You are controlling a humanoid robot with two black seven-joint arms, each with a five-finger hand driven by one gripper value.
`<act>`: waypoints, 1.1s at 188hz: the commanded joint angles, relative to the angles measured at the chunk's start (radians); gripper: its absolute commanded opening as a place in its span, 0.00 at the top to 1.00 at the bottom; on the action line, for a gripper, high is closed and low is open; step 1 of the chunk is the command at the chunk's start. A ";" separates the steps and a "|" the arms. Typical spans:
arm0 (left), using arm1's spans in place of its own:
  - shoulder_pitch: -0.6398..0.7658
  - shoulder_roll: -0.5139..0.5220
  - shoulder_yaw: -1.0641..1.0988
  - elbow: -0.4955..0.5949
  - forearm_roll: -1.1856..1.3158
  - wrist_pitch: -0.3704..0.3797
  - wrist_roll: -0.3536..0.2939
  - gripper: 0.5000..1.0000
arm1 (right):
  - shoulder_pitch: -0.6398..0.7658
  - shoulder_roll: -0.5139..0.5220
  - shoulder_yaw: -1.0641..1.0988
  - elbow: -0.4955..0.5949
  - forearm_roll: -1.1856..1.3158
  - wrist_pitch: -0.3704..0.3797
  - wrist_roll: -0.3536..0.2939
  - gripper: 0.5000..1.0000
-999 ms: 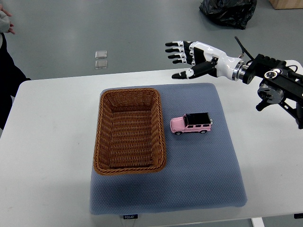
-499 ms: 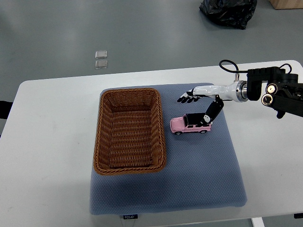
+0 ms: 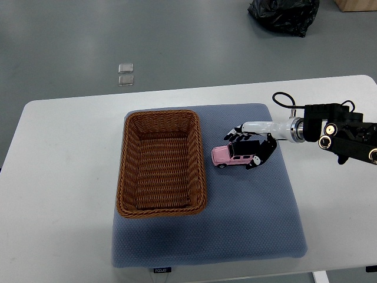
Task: Place pink car in brown basket
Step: 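Close the right hand's fingers around the pink car's body, then lift the pink car with the right hand toward the wicker basket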
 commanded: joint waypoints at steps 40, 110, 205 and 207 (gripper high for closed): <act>0.000 0.000 0.000 0.000 0.000 0.000 0.000 0.00 | -0.008 0.011 -0.005 -0.016 -0.014 -0.005 0.004 1.00; 0.000 0.000 0.000 0.001 0.000 0.000 0.001 0.00 | 0.118 -0.120 0.015 0.044 0.012 0.061 0.010 1.00; -0.005 0.000 0.001 -0.002 0.002 0.000 0.000 0.00 | 0.357 0.124 0.001 -0.005 0.133 0.095 0.005 1.00; -0.005 0.000 0.000 -0.002 0.002 0.000 0.000 0.00 | 0.357 0.138 0.000 -0.014 0.133 0.095 0.005 1.00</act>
